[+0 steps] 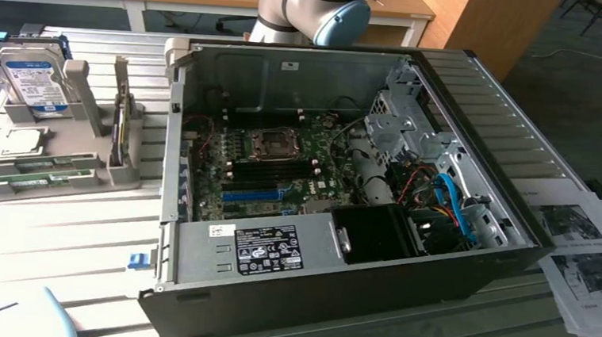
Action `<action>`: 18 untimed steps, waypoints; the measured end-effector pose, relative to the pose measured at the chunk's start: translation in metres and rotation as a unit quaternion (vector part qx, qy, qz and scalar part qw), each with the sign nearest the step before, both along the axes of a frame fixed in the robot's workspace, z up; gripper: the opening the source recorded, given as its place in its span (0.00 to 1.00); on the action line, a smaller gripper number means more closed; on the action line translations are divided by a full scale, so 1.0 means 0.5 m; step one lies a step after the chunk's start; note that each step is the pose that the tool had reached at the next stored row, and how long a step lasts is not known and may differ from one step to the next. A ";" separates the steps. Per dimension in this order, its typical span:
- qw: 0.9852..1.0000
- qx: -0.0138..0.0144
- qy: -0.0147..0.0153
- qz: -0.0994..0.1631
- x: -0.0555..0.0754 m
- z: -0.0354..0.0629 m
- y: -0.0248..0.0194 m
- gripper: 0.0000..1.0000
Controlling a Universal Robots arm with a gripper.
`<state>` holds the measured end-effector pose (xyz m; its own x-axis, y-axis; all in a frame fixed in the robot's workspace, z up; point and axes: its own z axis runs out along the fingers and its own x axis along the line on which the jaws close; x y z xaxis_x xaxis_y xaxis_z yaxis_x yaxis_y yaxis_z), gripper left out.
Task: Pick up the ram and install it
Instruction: 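Pick up the ram and move it above insertion slot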
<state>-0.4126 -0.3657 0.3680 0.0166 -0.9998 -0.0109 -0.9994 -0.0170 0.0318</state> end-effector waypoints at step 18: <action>1.000 0.000 0.000 0.000 0.000 -0.007 0.0000 0.09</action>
<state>-0.4126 -0.3658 0.3644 0.0166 -0.9998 -0.0118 -0.9994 -0.0170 0.0317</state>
